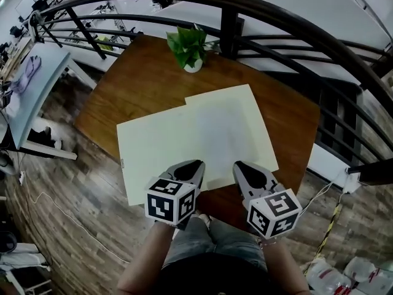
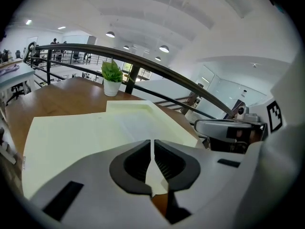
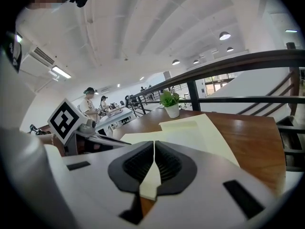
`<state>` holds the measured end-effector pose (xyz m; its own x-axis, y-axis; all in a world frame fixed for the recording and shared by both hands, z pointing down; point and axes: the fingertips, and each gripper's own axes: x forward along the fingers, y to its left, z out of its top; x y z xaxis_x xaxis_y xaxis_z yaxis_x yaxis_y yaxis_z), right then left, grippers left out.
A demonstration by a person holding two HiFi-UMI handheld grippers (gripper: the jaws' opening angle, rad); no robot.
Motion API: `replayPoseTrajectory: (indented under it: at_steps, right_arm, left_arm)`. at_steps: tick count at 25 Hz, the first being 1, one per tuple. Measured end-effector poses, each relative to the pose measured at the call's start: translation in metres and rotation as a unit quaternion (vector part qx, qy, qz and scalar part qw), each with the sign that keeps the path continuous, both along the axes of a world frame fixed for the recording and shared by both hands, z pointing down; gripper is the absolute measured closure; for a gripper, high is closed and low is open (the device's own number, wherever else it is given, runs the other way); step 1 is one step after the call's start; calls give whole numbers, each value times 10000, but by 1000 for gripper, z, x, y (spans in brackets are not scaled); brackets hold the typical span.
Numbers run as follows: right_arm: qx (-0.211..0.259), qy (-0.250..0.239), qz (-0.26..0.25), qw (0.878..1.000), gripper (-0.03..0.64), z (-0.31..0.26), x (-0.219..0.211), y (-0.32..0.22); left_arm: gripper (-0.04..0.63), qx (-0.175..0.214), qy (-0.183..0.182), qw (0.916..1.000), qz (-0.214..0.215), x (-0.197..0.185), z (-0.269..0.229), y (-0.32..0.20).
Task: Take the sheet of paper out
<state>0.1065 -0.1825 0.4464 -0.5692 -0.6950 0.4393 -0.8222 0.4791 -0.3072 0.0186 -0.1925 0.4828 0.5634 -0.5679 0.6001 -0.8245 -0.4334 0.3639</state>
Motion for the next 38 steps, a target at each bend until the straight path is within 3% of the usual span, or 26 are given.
replayPoseTrajectory:
  at_steps: [12, 16, 20, 25, 31, 38]
  right_arm:
    - [-353, -117, -166, 9992, 587, 24, -5, -39]
    - [-416, -371, -102, 9984, 586, 23, -3, -46]
    - [-522, -323, -216, 9979, 586, 32, -4, -48]
    - [-439, -834, -144, 9954, 587, 23, -3, -57]
    - [-351, -1017, -94, 9941, 586, 20, 4, -64]
    - [-366, -1031, -62, 9940, 586, 23, 8, -66]
  left_arm:
    - [558, -567, -352, 9976, 154, 10, 45, -45]
    - [526, -710, -440, 9964, 110, 13, 58, -57]
    - [485, -924, -531, 9942, 164, 20, 73, -67]
    - [486, -1127, -733, 9907, 188, 23, 90, -73]
    - [488, -1321, -959, 9865, 124, 22, 104, -75]
    - [555, -1322, -1235, 9835, 48, 15, 108, -76]
